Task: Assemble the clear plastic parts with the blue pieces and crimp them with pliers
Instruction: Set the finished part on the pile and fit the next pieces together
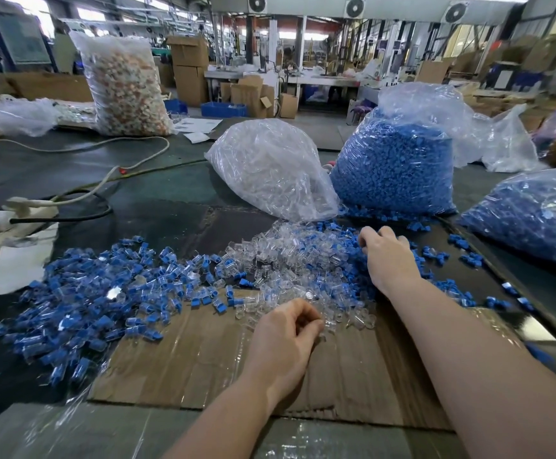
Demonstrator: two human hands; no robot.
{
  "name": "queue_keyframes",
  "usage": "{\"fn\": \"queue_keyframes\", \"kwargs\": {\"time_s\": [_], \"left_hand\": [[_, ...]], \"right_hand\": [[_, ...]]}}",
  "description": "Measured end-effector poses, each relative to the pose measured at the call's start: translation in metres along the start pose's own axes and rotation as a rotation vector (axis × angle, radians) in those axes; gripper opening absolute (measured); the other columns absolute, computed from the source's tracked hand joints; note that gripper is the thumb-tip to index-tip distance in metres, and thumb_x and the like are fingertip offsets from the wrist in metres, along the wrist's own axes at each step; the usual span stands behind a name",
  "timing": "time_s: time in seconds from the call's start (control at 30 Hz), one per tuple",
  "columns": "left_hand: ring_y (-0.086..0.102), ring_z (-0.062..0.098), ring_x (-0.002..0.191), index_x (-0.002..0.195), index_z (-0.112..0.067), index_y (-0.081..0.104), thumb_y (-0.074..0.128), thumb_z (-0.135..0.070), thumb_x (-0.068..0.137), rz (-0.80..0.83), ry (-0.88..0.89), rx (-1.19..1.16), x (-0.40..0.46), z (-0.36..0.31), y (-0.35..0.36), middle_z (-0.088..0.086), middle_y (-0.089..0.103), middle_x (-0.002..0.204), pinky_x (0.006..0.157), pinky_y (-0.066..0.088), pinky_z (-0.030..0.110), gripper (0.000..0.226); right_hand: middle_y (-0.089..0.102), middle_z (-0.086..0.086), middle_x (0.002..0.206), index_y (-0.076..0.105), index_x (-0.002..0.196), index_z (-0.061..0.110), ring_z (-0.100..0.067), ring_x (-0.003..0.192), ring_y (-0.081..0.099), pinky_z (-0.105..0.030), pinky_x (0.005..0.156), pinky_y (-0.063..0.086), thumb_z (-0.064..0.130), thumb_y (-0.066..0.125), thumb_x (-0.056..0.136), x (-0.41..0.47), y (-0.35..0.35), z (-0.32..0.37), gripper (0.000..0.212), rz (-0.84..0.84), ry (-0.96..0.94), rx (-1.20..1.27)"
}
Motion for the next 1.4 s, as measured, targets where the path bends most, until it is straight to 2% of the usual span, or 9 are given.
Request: {"fn": "queue_keyframes", "kwargs": {"time_s": [0.2,0.43,0.53,0.63,0.8,0.9,1.0,1.23,1.4], "left_hand": [[0.057,-0.005,0.070,0.077,-0.028,0.060,0.064,-0.016,0.086,-0.007,0.008,0.012,0.001,0.000,0.001,-0.011,0.063,0.072,0.061,0.042,0.006,0.016],[0.055,-0.009,0.063,0.075,-0.025,0.061,0.068,-0.013,0.083,-0.057,0.050,0.035,0.002,0.000,-0.002,-0.014,0.061,0.067,0.060,0.037,0.003,0.016],[0.054,-0.008,0.065,0.075,-0.025,0.061,0.068,-0.013,0.083,-0.065,0.080,0.052,0.000,0.000,-0.002,-0.016,0.060,0.068,0.062,0.038,0.003,0.015],[0.055,-0.005,0.066,0.075,-0.026,0.061,0.068,-0.012,0.082,-0.067,0.087,0.048,-0.002,0.002,-0.002,-0.016,0.060,0.070,0.062,0.038,0.003,0.017],[0.055,0.000,0.067,0.076,-0.026,0.060,0.067,-0.013,0.083,-0.063,0.107,0.064,-0.004,0.003,-0.001,-0.014,0.061,0.071,0.062,0.039,0.006,0.017],[0.056,0.002,0.069,0.078,-0.024,0.062,0.067,-0.014,0.083,-0.062,0.120,0.078,-0.004,0.004,-0.001,-0.011,0.062,0.074,0.064,0.042,0.009,0.012],[0.056,0.004,0.070,0.078,-0.024,0.061,0.067,-0.015,0.084,-0.064,0.123,0.090,-0.003,0.005,-0.001,-0.011,0.062,0.074,0.064,0.042,0.010,0.012],[0.055,-0.005,0.066,0.077,-0.027,0.059,0.066,-0.016,0.084,-0.058,0.125,0.092,-0.005,0.004,-0.001,-0.016,0.059,0.070,0.062,0.039,0.003,0.016],[0.053,-0.014,0.070,0.078,-0.028,0.059,0.065,-0.016,0.086,-0.051,0.133,0.101,-0.007,0.001,-0.002,-0.018,0.058,0.070,0.062,0.039,0.001,0.016]], "right_hand": [[0.046,-0.011,0.110,0.046,0.108,0.014,-0.027,0.085,0.040,-0.038,0.082,0.035,0.006,0.040,0.098,-0.032,-0.014,0.013,0.015,-0.112,-0.087,0.200],[0.046,-0.004,0.110,0.047,0.111,0.020,-0.025,0.093,0.044,-0.031,0.079,0.027,0.013,0.042,0.097,-0.112,-0.008,0.041,0.017,-0.124,-0.147,0.225],[0.046,-0.004,0.112,0.048,0.117,0.020,-0.025,0.095,0.044,-0.032,0.086,0.030,0.009,0.042,0.095,-0.130,-0.002,0.044,0.025,-0.133,-0.134,0.133],[0.053,-0.012,0.099,0.059,0.103,0.011,-0.032,0.083,0.050,-0.041,0.079,0.043,0.000,0.056,0.085,-0.138,-0.003,0.046,0.021,-0.191,-0.171,0.102],[0.046,-0.004,0.122,0.053,0.116,0.020,-0.029,0.104,0.043,-0.038,0.087,0.034,0.017,0.045,0.094,-0.136,0.009,0.036,0.024,-0.119,-0.086,0.103],[0.041,0.006,0.132,0.050,0.122,0.030,-0.021,0.116,0.037,-0.036,0.091,0.030,0.032,0.046,0.093,-0.135,0.011,0.034,0.029,-0.095,-0.050,0.190],[0.038,0.013,0.140,0.048,0.131,0.035,-0.016,0.126,0.032,-0.034,0.100,0.025,0.036,0.050,0.092,-0.135,0.010,0.030,0.038,-0.074,-0.031,0.289],[0.035,0.017,0.146,0.047,0.133,0.036,-0.007,0.137,0.023,-0.027,0.107,0.013,0.017,0.041,0.099,-0.138,0.007,0.028,0.040,-0.079,-0.030,0.409],[0.048,0.010,0.138,0.056,0.128,0.025,-0.010,0.131,0.035,-0.030,0.108,0.018,0.003,0.044,0.094,-0.140,0.000,0.024,0.043,-0.213,0.014,0.502]]}}
Point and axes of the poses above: each hand's wrist, its own x-axis towards the middle knuckle, its own y-axis out of the palm, z = x × y, the point moved 4 cm from there along x, towards the middle knuckle
